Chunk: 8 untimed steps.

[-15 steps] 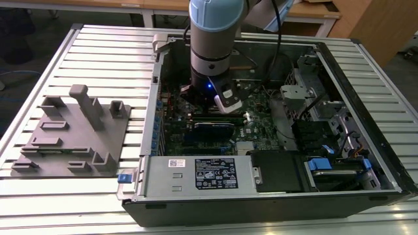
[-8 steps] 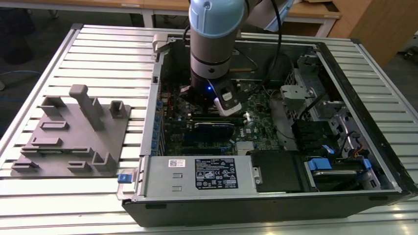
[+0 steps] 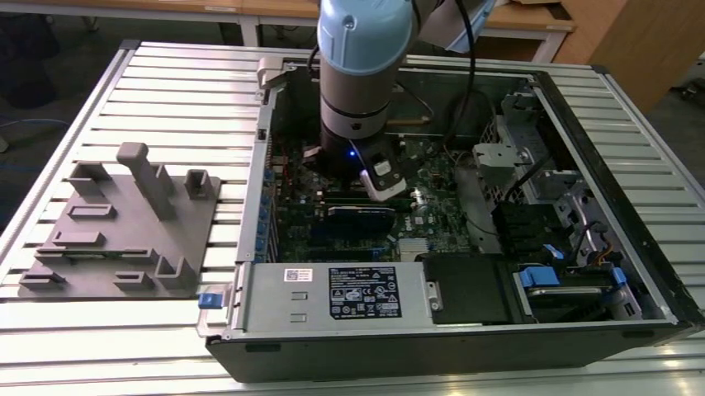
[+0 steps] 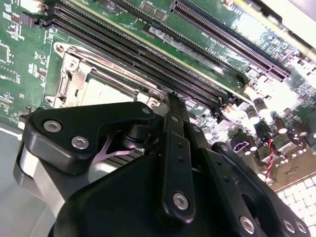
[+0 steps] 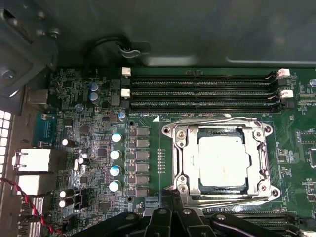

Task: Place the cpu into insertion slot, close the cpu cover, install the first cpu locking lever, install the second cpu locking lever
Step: 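Install the second cpu locking lever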

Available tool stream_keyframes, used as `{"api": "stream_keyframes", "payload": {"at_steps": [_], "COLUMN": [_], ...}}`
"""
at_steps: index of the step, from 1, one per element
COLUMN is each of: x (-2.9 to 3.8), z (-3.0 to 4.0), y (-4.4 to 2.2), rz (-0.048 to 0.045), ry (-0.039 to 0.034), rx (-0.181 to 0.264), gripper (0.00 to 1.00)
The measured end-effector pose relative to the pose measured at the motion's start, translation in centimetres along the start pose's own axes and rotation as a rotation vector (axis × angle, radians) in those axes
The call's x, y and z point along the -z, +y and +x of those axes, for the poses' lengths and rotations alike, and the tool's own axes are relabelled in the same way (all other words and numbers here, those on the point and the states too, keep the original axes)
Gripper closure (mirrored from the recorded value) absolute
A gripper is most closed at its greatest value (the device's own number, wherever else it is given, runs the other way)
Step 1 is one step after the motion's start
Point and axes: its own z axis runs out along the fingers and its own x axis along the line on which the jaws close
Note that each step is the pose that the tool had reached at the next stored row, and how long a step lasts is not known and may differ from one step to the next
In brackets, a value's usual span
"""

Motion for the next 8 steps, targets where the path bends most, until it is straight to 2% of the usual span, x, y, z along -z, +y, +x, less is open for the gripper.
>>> {"api": "stream_keyframes", "payload": {"at_steps": [3,6,8], "x": [-0.09,-0.25,-0.25], "z": [0.08,0.14,0.14], "y": [-0.27,-0.41,-0.41], "rz": [-0.0097,-0.0144,-0.0143], "ry": [-0.0001,-0.0008,-0.0005], "rx": [0.0,0.0,0.0], "gripper": [0.9,0.9,0.9]}}
